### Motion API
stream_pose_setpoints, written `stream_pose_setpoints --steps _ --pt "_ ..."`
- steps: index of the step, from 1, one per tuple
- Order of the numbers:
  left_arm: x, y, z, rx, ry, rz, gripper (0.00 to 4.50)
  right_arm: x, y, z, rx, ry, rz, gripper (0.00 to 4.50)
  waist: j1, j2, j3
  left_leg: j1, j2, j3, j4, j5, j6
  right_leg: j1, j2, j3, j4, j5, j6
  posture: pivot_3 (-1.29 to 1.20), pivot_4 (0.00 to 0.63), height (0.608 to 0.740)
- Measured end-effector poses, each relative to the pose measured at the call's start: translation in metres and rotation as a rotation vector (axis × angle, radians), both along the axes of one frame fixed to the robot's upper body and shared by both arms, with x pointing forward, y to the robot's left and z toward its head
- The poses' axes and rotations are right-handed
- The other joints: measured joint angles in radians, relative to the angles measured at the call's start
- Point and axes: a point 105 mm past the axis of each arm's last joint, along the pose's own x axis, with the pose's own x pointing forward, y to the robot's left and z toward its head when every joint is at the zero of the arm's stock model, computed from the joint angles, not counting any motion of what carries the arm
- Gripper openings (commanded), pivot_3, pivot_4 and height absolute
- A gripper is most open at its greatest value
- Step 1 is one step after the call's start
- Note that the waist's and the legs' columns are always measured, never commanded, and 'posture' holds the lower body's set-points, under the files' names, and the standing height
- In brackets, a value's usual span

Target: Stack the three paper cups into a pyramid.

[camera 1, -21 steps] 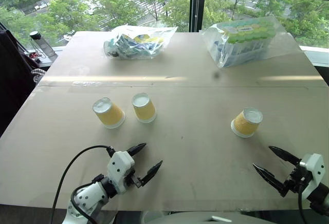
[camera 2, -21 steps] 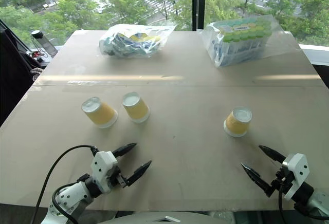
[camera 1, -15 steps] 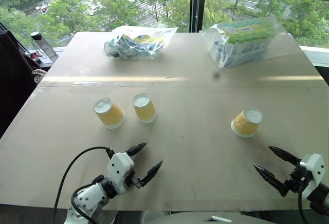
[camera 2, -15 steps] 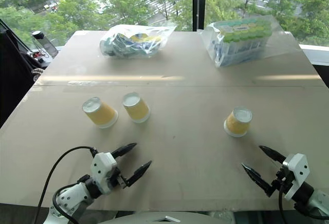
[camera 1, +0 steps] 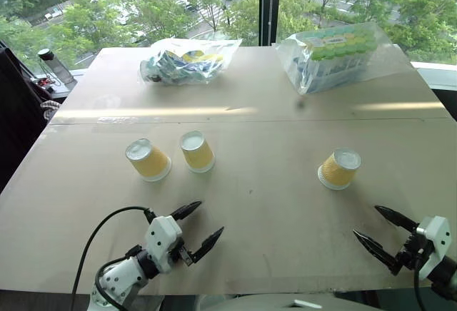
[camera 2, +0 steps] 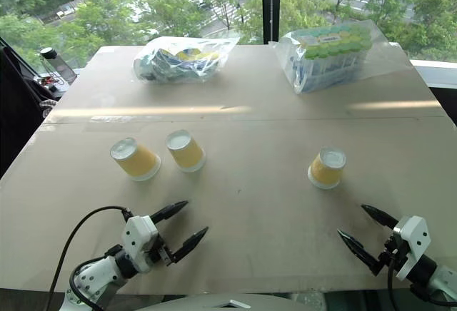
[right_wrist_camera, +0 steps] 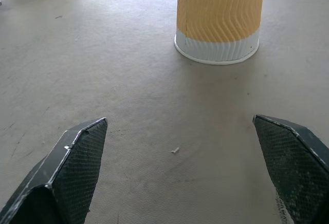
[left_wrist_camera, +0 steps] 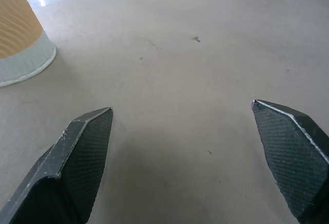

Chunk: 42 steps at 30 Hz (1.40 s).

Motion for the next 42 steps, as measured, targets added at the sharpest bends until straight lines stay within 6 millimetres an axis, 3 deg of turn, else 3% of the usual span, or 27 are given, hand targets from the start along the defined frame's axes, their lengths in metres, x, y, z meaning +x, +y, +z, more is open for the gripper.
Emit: stream_pose_setpoints --steps 8,11,13,17,21,27,33,36,39,40,42 --pt "0.001 -0.009 0.017 -0.018 0.055 -0.088 4.42 0.014 0.005 0.012 0.046 -0.079 -0.011 4.5 0.003 -0.014 0.01 -0.002 0.003 -0.002 0.001 0.0 0.0 -0.001 0.0 -0.002 0.0 0.0 0.0 0.0 0.15 0.74" --pt "0.007 -0.01 0.042 -0.033 0.052 -0.205 4.42 0.026 0.009 0.023 0.044 -0.139 -0.004 4.5 0.006 -0.014 0.012 -0.004 0.003 -0.001 0.002 0.0 0.0 -0.002 -0.001 -0.002 0.0 0.002 -0.002 0.0 0.15 0.74" --pt "0.019 -0.01 0.073 -0.023 0.022 -0.324 4.42 0.044 0.012 0.038 0.049 -0.208 -0.013 4.5 0.009 -0.015 0.013 -0.005 0.002 -0.002 0.003 0.0 0.0 -0.002 -0.001 -0.003 0.001 0.003 -0.004 0.0 0.15 0.74" --pt "0.035 -0.017 0.116 -0.01 -0.062 -0.452 4.42 0.066 0.02 0.056 0.064 -0.274 -0.017 4.5 0.01 -0.013 0.015 -0.006 -0.001 -0.001 0.003 0.0 0.0 -0.002 0.0 -0.003 0.001 0.003 -0.004 0.0 0.15 0.74" --pt "0.045 -0.027 0.14 -0.002 -0.086 -0.537 4.42 0.081 0.034 0.064 0.094 -0.294 0.006 4.5 0.009 -0.013 0.015 -0.011 -0.002 -0.001 0.004 0.0 0.0 -0.004 0.001 -0.004 0.001 0.004 -0.003 0.0 0.15 0.74" --pt "0.052 -0.038 0.153 0.0 -0.091 -0.577 4.42 0.094 0.047 0.072 0.117 -0.302 0.037 4.5 0.009 -0.013 0.015 -0.013 -0.002 -0.002 0.004 0.0 0.0 -0.005 0.002 -0.005 0.0 0.004 -0.002 0.0 0.15 0.74" --pt "0.052 -0.041 0.15 -0.014 -0.066 -0.581 4.42 0.097 0.046 0.067 0.126 -0.265 0.03 4.5 0.009 -0.013 0.015 -0.013 -0.002 -0.002 0.005 0.001 0.0 -0.004 0.002 -0.005 0.001 0.004 -0.002 0.0 0.15 0.74" --pt "0.053 -0.041 0.15 -0.02 -0.065 -0.581 4.5 0.097 0.046 0.064 0.132 -0.247 0.031 3.61 0.009 -0.013 0.015 -0.013 -0.002 -0.002 0.005 0.001 0.0 -0.004 0.002 -0.005 0.001 0.004 -0.002 0.0 0.15 0.74" --pt "0.052 -0.043 0.151 -0.027 -0.071 -0.582 4.5 0.096 0.047 0.063 0.135 -0.235 0.034 2.25 0.009 -0.013 0.015 -0.013 -0.002 -0.002 0.005 0.001 0.0 -0.004 0.002 -0.005 0.001 0.004 -0.002 0.0 0.15 0.74" --pt "0.052 -0.043 0.151 -0.035 -0.073 -0.578 4.5 0.096 0.047 0.063 0.138 -0.234 0.035 2.02 0.009 -0.013 0.015 -0.013 -0.002 -0.002 0.005 0.001 0.0 -0.004 0.002 -0.005 0.001 0.004 -0.002 0.0 0.15 0.74" --pt "0.052 -0.044 0.15 -0.038 -0.07 -0.571 4.5 0.096 0.047 0.063 0.139 -0.234 0.035 2.01 0.009 -0.013 0.015 -0.013 -0.002 -0.002 0.006 0.001 0.0 -0.004 0.002 -0.005 0.001 0.004 -0.002 0.0 0.15 0.74"
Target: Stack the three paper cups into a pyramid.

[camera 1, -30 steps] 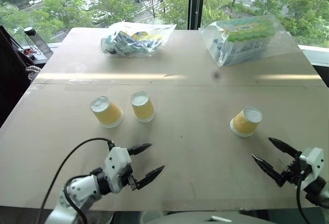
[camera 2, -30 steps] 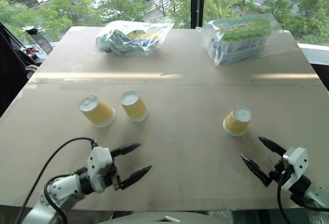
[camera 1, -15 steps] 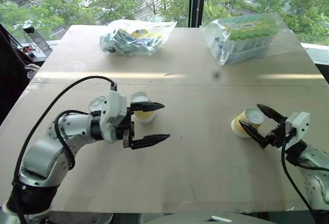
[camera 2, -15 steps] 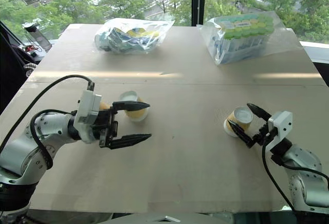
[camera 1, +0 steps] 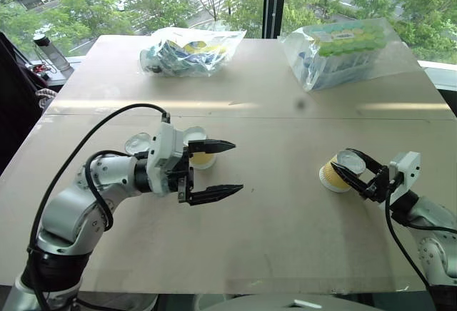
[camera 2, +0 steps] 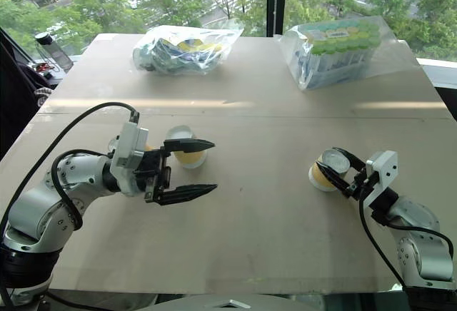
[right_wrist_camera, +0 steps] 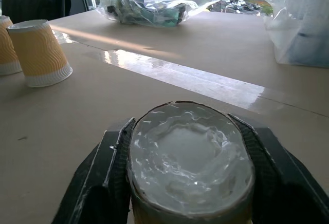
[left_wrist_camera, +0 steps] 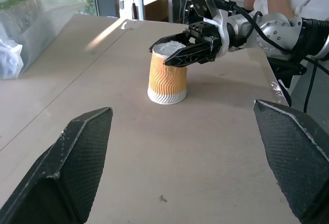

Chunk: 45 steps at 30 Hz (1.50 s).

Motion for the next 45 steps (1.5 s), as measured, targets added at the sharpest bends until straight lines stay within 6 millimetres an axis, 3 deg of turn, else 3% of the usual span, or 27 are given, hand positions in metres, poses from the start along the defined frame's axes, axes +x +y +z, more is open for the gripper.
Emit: stream_pose_setpoints --steps 5,12,19,24,32,37,40,45 --pt "-0.004 0.003 -0.006 -0.004 0.021 0.024 4.5 0.005 0.006 0.003 -0.005 -0.011 0.011 2.01 -0.009 0.0 0.0 0.0 0.0 0.0 0.0 0.0 0.0 0.0 0.0 0.0 0.0 0.0 0.0 0.0 0.15 0.74" --pt "0.001 0.014 -0.021 -0.068 0.058 0.238 4.5 0.047 0.058 0.023 -0.021 -0.071 0.094 2.01 -0.01 -0.001 0.001 0.0 0.0 -0.001 0.0 0.0 0.0 0.0 0.0 0.0 0.002 0.0 0.0 0.0 0.15 0.74" --pt "0.0 0.022 -0.028 -0.099 0.065 0.382 4.5 0.085 0.098 0.027 -0.034 -0.039 0.131 2.01 -0.004 -0.001 0.001 -0.001 0.0 -0.001 0.0 0.001 -0.001 -0.001 -0.001 -0.001 0.001 0.002 0.002 0.0 0.15 0.74" --pt "0.004 0.025 -0.025 -0.111 0.036 0.433 4.5 0.091 0.103 0.023 -0.048 0.008 0.148 2.01 -0.006 -0.001 0.001 -0.001 0.0 -0.001 0.0 0.001 -0.001 0.0 -0.001 -0.001 0.001 0.002 0.002 0.0 0.15 0.74" --pt "0.007 0.026 -0.022 -0.121 0.003 0.456 4.5 0.086 0.104 0.022 -0.057 0.038 0.188 2.01 -0.009 -0.001 0.001 0.0 0.0 -0.001 0.0 0.001 -0.001 0.0 -0.001 -0.001 0.002 0.002 0.002 0.0 0.15 0.74" --pt "0.006 0.025 -0.021 -0.131 -0.016 0.446 4.5 0.083 0.103 0.018 -0.063 0.055 0.202 4.36 -0.009 -0.001 0.001 -0.001 0.0 -0.001 0.0 0.001 -0.001 0.0 -0.001 -0.001 0.002 0.002 0.002 0.0 0.15 0.74" --pt "0.004 0.026 -0.025 -0.173 -0.006 0.479 4.5 0.08 0.099 0.015 -0.071 0.06 0.198 4.44 -0.01 -0.001 0.001 -0.001 0.0 -0.001 0.0 0.001 -0.001 0.0 -0.001 -0.001 0.001 0.002 0.002 0.0 0.15 0.74" --pt "0.007 0.034 -0.028 -0.245 -0.079 0.71 4.5 0.067 0.078 0.024 -0.086 0.016 0.183 4.44 -0.002 -0.002 0.001 -0.001 -0.001 -0.001 0.0 0.0 -0.001 0.0 -0.002 -0.002 0.001 0.002 0.002 0.0 0.15 0.74"
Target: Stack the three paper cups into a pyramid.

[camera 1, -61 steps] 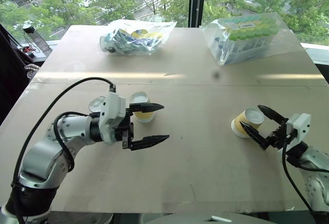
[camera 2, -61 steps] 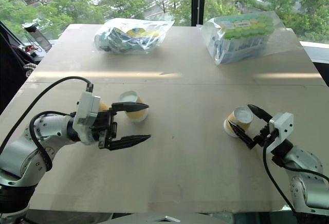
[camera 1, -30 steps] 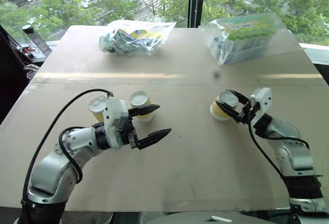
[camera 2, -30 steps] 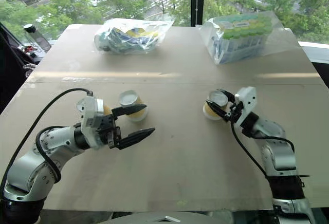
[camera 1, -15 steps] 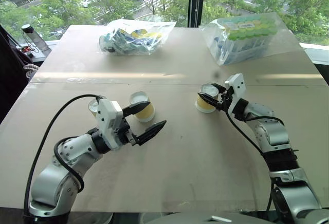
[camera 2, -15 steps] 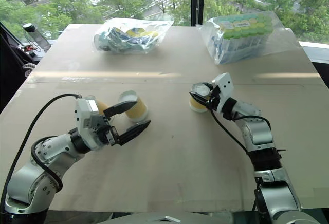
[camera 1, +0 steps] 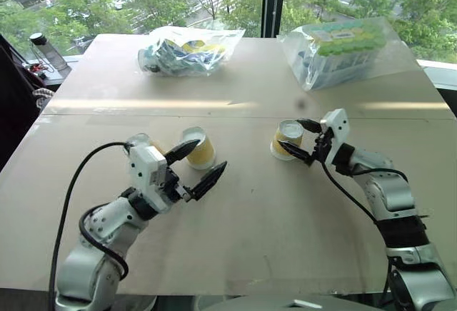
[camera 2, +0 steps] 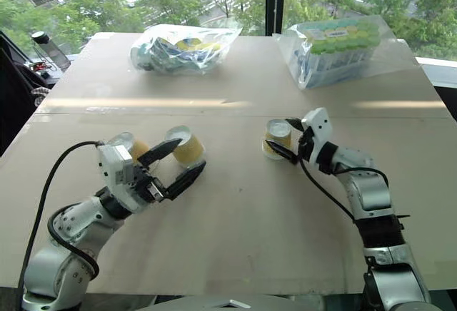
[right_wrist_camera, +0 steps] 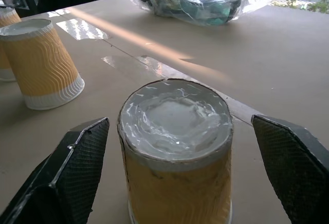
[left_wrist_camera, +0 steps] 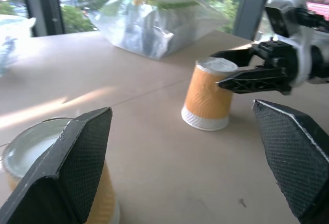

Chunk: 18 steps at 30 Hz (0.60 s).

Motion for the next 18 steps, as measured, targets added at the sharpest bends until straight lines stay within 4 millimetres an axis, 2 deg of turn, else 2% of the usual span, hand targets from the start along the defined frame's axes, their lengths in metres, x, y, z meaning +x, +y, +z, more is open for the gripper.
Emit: stream_pose_setpoints --steps 4,6,7,11,18 --pt "0.007 0.013 0.004 0.014 -0.092 0.222 4.5 -0.026 -0.019 0.011 0.032 -0.041 0.02 4.44 0.006 0.0 0.0 0.001 0.0 -0.001 0.0 0.0 0.0 0.001 0.0 0.0 0.0 0.0 0.0 0.0 0.15 0.74" --pt "0.01 0.016 0.004 0.021 -0.109 0.281 4.5 -0.04 -0.029 0.015 0.055 -0.06 0.036 4.44 0.011 -0.001 0.0 0.001 0.0 -0.001 0.0 0.0 0.0 0.002 0.001 -0.001 0.0 0.0 0.0 0.0 0.15 0.74" --pt "0.012 0.017 0.004 0.023 -0.111 0.315 4.5 -0.055 -0.036 0.016 0.061 -0.07 0.066 4.44 0.016 0.0 0.0 0.001 0.0 -0.001 0.0 0.0 0.0 0.002 0.001 -0.001 0.0 0.0 0.0 0.0 0.15 0.74" --pt "0.019 0.016 -0.001 0.017 -0.094 0.368 4.5 -0.09 -0.052 0.013 0.041 -0.077 0.134 4.44 0.018 -0.002 -0.001 0.002 0.0 -0.001 0.001 0.0 0.0 0.004 0.001 -0.001 0.0 0.0 0.0 0.0 0.15 0.74" --pt "0.039 0.011 -0.021 0.057 -0.05 0.417 4.5 -0.117 -0.061 0.02 0.108 -0.127 0.181 4.44 0.012 -0.002 -0.001 0.004 0.0 -0.001 0.001 0.0 0.0 0.005 0.002 0.0 0.001 0.0 0.0 0.0 0.15 0.74"
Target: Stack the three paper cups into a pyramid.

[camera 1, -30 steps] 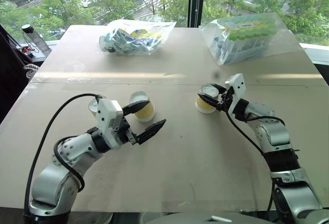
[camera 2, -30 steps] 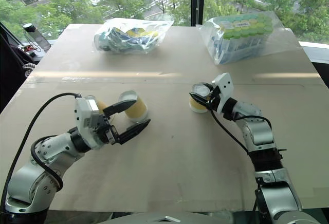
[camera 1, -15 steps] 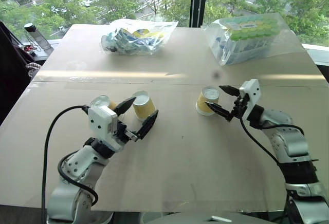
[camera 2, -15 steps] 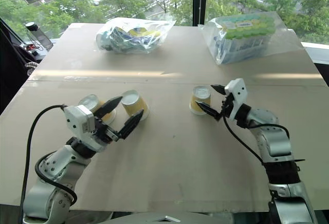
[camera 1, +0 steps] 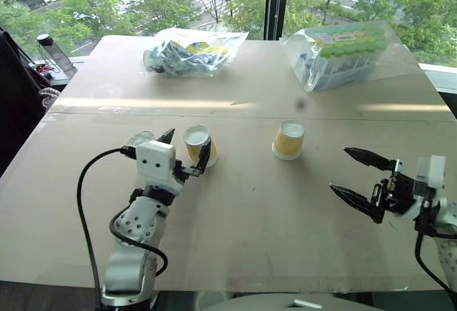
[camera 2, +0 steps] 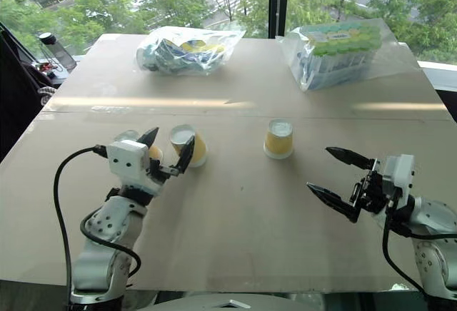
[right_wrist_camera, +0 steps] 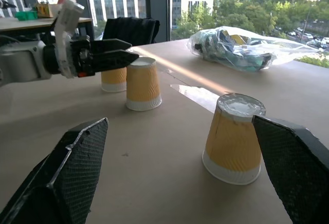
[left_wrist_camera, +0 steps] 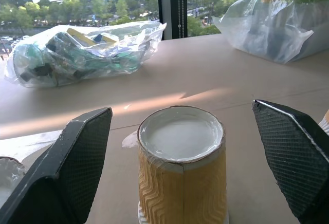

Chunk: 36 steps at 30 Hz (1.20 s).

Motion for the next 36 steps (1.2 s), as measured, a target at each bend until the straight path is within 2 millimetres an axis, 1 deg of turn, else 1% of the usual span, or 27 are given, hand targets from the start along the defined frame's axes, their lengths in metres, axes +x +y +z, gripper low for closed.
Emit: stream_pose_setpoints --steps 3,5,10,17,20,22,23,28,30,32,34,36 --pt "0.008 0.001 -0.008 -0.014 0.005 0.041 4.5 -0.009 0.0 0.007 0.056 -0.02 0.044 4.44 0.005 0.0 0.0 -0.001 0.0 0.0 0.0 0.0 0.0 0.0 0.0 0.0 0.0 0.0 0.0 0.0 0.15 0.74" --pt "0.009 0.003 -0.012 -0.007 0.009 0.058 4.5 -0.013 0.002 0.01 0.07 -0.031 0.065 4.44 0.004 0.0 0.0 -0.001 0.0 0.0 0.0 0.0 0.0 0.0 0.0 0.0 0.0 0.0 0.0 0.0 0.15 0.74" --pt "0.011 0.002 -0.013 -0.004 -0.004 0.05 4.5 -0.014 0.002 0.012 0.079 -0.034 0.071 4.44 0.006 0.0 0.0 -0.001 0.0 0.0 0.0 0.0 0.0 0.0 0.0 0.0 0.0 0.0 0.0 0.0 0.15 0.74" --pt "0.019 -0.01 -0.013 -0.006 -0.007 0.009 4.5 -0.014 0.004 0.015 0.079 -0.036 0.055 4.44 0.006 0.0 0.0 -0.001 0.0 -0.001 0.001 0.0 0.0 0.0 0.0 -0.001 0.0 0.0 0.0 0.0 0.15 0.74" --pt "0.022 -0.011 -0.016 -0.008 -0.009 0.017 3.67 -0.013 0.006 0.019 0.071 -0.043 0.052 4.5 0.006 -0.001 0.0 -0.001 0.0 -0.001 0.001 0.0 0.0 0.0 0.0 -0.001 0.0 0.0 0.0 0.0 0.15 0.74" --pt "0.022 -0.01 -0.016 -0.011 -0.012 0.026 2.77 -0.012 0.006 0.02 0.07 -0.045 0.046 4.5 0.006 -0.001 0.0 -0.001 0.0 -0.001 0.001 0.0 0.0 0.0 0.0 -0.001 0.0 0.0 0.0 0.0 0.15 0.74" --pt "0.022 -0.009 -0.016 -0.011 -0.015 0.028 2.4 -0.011 0.006 0.02 0.071 -0.046 0.04 4.5 0.007 -0.001 0.0 -0.001 0.0 -0.001 0.001 0.0 0.0 0.0 0.0 -0.001 0.0 0.0 0.0 0.0 0.15 0.74" --pt "0.025 -0.009 -0.016 -0.011 -0.017 0.028 2.4 -0.009 0.006 0.022 0.072 -0.05 0.032 4.5 0.007 -0.001 0.0 -0.001 0.0 -0.001 0.001 0.0 0.0 0.0 0.0 -0.001 0.0 0.0 0.0 0.0 0.15 0.74" --pt "0.026 -0.01 -0.014 -0.009 -0.023 0.023 2.4 -0.009 0.006 0.021 0.072 -0.049 0.029 4.5 0.007 -0.001 0.0 -0.001 0.0 -0.001 0.001 0.0 0.0 0.0 0.0 -0.001 0.0 0.0 0.0 0.0 0.15 0.74" --pt "0.03 -0.015 -0.008 -0.007 -0.041 -0.005 2.4 -0.009 0.006 0.021 0.072 -0.046 0.023 4.5 0.008 -0.001 0.0 -0.002 0.0 -0.002 0.002 0.0 0.0 0.0 0.0 -0.002 0.0 0.0 0.0 0.0 0.15 0.74" --pt "0.035 -0.024 0.002 -0.003 -0.069 -0.056 2.4 -0.009 0.006 0.021 0.071 -0.046 0.017 4.5 0.008 -0.001 0.0 -0.003 0.0 -0.002 0.003 0.0 0.0 0.0 0.0 -0.002 0.0 0.0 0.0 0.0 0.15 0.74" --pt "0.037 -0.04 0.008 -0.022 -0.073 -0.145 2.4 -0.009 0.006 0.021 0.069 -0.045 0.008 4.5 0.007 -0.001 0.0 -0.003 0.0 -0.002 0.004 0.0 0.0 0.0 0.0 -0.002 0.0 0.0 0.0 0.0 0.15 0.74"
